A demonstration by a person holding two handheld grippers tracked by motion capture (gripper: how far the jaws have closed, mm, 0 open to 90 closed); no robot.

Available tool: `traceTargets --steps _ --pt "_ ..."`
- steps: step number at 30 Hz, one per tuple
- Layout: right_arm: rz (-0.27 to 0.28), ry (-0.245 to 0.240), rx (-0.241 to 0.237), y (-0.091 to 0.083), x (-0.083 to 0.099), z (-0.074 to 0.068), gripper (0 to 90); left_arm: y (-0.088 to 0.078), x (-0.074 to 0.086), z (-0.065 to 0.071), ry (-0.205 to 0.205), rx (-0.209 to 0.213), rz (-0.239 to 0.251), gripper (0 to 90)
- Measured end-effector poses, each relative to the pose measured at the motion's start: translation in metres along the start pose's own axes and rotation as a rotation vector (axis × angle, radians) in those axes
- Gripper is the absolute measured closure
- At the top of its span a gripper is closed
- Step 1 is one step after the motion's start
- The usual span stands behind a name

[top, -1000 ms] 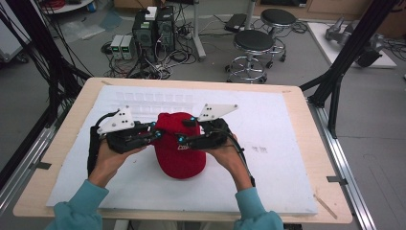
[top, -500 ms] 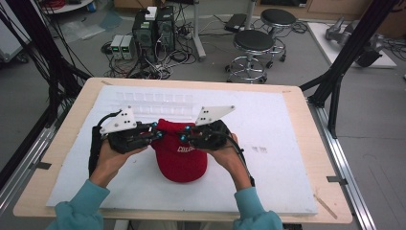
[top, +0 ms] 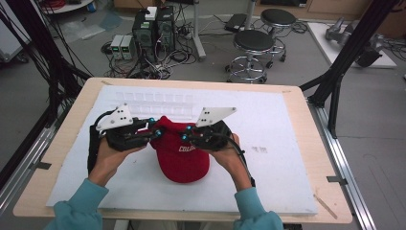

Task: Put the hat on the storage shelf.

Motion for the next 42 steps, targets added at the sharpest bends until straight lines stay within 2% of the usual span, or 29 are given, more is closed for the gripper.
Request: traceTargets --steps 2,4,8,9,11,15,21,26,28,30,34,42 --pt "0.002 -0.007 0.019 -0.001 -0.001 0.000 87.5 -0.002 0.000 -0.002 -0.006 -0.017 0.007 68.3" --pt "0.010 -0.014 0.033 -0.002 -0.003 0.001 87.6 -0.003 -0.001 -0.006 -0.039 -0.032 0.006 56.0" --pt "0.017 -0.015 0.053 -0.005 -0.003 0.003 87.6 -0.010 -0.002 -0.015 -0.125 -0.058 0.043 32.8" --pt "0.018 -0.013 0.058 -0.006 -0.003 0.004 87.6 -0.013 -0.003 -0.017 -0.147 -0.060 0.053 30.0" --pt "0.020 -0.013 0.074 -0.008 -0.003 0.005 87.6 -0.016 -0.004 -0.019 -0.167 -0.057 0.065 26.5" --pt "0.025 -0.008 0.089 -0.011 -0.003 0.007 87.6 -0.020 -0.003 -0.022 -0.184 -0.059 0.050 19.8" --pt "0.038 0.001 0.118 -0.018 -0.004 0.011 87.5 -0.027 0.006 -0.020 -0.168 -0.061 0.003 16.4" --pt "0.049 0.009 0.144 -0.025 -0.004 0.014 87.5 -0.032 0.020 -0.016 -0.185 -0.043 -0.029 15.2" --pt "0.047 0.007 0.149 -0.026 -0.004 0.013 87.5 -0.032 0.026 -0.015 -0.202 -0.031 -0.057 15.3" --pt "0.049 0.002 0.152 -0.026 -0.005 0.013 87.5 -0.030 0.033 -0.014 -0.196 -0.039 -0.081 15.3" --pt "0.070 0.006 0.162 -0.028 -0.007 0.014 87.4 -0.024 0.045 -0.011 -0.210 -0.022 -0.111 15.4" --pt "0.102 0.002 0.183 -0.033 -0.012 0.015 87.4 -0.008 0.056 0.000 -0.240 0.042 -0.117 17.2"
Point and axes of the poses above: each handheld gripper's, and its own axes: y roughly forward along the jaws, x roughly out of its underside, z roughly to its right, the point moved 7 cm from there along y, roughly forward along the jaws, and after that the axes turned 11 degrees about -y, right-handed, at the moved point
